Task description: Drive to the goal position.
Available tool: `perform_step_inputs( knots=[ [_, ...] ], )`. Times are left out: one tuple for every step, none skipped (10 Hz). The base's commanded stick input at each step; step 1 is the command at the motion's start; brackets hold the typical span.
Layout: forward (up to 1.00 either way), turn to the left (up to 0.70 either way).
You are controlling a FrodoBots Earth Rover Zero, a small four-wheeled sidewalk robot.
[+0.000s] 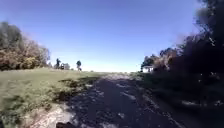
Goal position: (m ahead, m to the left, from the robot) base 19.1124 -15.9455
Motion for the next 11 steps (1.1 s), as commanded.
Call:
perform_step_inputs(
  knots=[
    [0.5, 0.0],
    [0.5, 0.0],
    [0.5, 0.0],
    [0.5, 0.0],
    [0.5, 0.0],
    [0.5, 0.0],
    [0.5, 0.0],
    [0.5, 0.0],
    [0.5, 0.0],
    [0.5, 0.0],
    [0.5, 0.1]
  ],
)
